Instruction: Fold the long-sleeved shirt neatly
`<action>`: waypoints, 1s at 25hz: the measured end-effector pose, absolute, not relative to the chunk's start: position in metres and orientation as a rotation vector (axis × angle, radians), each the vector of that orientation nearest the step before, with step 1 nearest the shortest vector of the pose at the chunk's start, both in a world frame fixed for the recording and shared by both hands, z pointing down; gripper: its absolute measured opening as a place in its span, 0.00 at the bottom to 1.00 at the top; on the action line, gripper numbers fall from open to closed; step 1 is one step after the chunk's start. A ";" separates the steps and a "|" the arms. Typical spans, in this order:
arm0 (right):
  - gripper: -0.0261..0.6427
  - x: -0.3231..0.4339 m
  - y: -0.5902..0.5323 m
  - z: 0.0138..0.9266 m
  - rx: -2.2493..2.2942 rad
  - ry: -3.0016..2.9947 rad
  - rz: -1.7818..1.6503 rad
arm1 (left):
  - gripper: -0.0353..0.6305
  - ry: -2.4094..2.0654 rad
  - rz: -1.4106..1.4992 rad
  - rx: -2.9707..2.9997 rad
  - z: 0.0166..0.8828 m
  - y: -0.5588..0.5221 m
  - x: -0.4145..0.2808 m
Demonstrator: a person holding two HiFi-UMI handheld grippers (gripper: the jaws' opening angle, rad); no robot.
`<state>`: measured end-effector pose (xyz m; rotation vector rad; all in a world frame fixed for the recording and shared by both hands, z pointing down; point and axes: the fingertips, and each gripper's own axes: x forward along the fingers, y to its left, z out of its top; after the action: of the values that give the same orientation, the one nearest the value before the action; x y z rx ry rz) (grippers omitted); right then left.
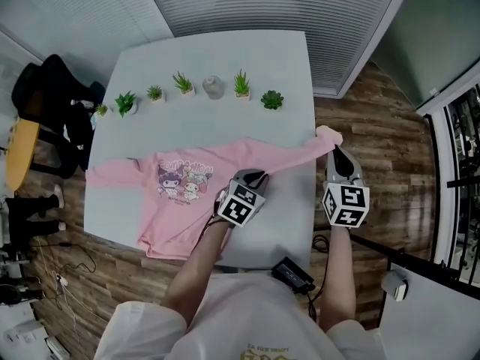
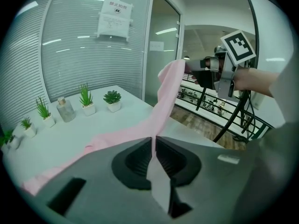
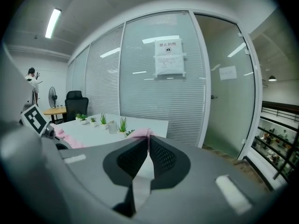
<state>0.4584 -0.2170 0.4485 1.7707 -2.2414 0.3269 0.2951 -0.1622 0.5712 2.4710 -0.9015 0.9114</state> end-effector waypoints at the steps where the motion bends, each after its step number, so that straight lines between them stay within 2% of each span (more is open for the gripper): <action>1: 0.07 0.454 -0.218 0.445 1.766 -2.247 0.324 | 0.10 -0.903 0.898 2.469 0.572 -0.162 0.294; 12: 0.07 0.404 -0.235 0.413 1.743 -2.268 0.253 | 0.10 -0.961 0.808 2.493 0.564 -0.166 0.282; 25: 0.07 0.323 -0.247 0.391 1.619 -2.362 0.225 | 0.10 -1.012 0.635 2.401 0.558 -0.171 0.236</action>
<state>0.3226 -0.2468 0.3908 1.6187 -2.3619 0.2248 0.2355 -0.1712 0.5580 2.4007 -1.0119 0.6345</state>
